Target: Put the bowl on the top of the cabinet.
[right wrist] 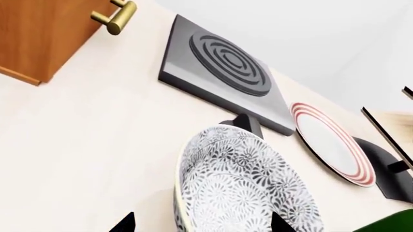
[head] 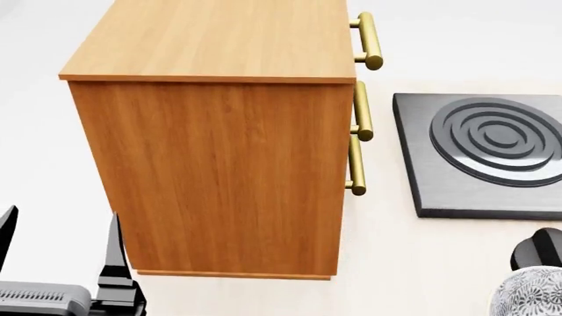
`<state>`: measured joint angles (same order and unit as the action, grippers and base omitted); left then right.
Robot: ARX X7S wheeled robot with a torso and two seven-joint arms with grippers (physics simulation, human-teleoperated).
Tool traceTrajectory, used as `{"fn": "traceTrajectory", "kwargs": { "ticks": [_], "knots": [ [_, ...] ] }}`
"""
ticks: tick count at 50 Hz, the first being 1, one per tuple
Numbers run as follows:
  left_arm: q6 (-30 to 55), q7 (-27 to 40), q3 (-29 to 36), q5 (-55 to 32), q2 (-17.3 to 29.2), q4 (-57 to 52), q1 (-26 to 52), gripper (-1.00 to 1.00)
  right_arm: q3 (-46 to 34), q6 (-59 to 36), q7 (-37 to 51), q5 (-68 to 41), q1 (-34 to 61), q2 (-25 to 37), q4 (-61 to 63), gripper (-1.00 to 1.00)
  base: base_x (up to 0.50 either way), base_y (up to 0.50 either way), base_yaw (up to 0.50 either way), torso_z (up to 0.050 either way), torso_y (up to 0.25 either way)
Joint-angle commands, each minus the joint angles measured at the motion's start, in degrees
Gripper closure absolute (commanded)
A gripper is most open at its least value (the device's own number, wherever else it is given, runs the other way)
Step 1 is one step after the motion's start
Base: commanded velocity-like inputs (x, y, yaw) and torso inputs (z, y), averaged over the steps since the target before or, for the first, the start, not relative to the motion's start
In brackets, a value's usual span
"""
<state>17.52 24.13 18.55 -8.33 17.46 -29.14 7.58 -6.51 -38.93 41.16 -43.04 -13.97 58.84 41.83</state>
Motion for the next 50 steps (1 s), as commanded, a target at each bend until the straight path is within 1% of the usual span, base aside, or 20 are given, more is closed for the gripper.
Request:
{"fn": "traceTrajectory", "kwargs": {
  "ticks": [1, 30, 50],
  "knots": [
    [0.2, 0.3, 0.2, -0.1, 0.2, -0.4, 0.0, -1.00, -0.3, 0.2, -0.4, 0.4, 0.5, -0.3, -1.0, -1.00, 0.00, 0.00, 0.00, 0.000, 0.000],
    [-0.3, 0.7, 0.8, -0.3, 0.4, 0.2, 0.1, -1.00, -3.0, 0.2, -2.3, 2.1, 3.9, -2.1, -4.2, -1.00, 0.00, 0.00, 0.00, 0.000, 0.000],
    [-0.4, 1.0, 1.0, -0.5, 0.7, 0.1, 0.1, -1.00, -3.5, 0.5, -2.7, 2.5, 4.4, -2.6, -5.4, -1.00, 0.00, 0.00, 0.00, 0.000, 0.000]
  ]
}}
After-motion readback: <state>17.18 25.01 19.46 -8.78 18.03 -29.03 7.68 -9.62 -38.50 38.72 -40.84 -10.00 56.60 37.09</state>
